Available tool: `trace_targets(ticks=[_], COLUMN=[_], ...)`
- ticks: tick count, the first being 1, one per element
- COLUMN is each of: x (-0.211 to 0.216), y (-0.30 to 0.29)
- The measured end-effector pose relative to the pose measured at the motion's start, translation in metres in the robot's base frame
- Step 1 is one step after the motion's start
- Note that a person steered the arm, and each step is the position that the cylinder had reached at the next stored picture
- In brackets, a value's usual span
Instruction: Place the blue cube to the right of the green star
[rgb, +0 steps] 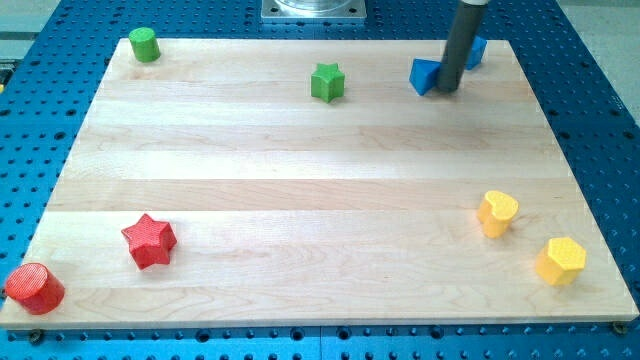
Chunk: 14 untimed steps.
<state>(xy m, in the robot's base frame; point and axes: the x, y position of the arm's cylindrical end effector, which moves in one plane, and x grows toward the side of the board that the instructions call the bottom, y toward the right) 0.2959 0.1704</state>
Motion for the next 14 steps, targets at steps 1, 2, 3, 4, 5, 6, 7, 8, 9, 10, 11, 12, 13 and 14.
trace_targets(ticks=[1,2,3,4,5,6,7,8,9,10,11,12,13,14], x=[0.001,-0.017,-0.028,0.006,0.01,0.021,0.007,-0.025,-0.015,0.025,0.055,0.027,-0.021,-0.03], y=[-0.004,0.002,-0.007,-0.029,-0.029,-0.035,-0.001,-0.007,-0.026,-0.049,-0.069,-0.025,-0.027,-0.039])
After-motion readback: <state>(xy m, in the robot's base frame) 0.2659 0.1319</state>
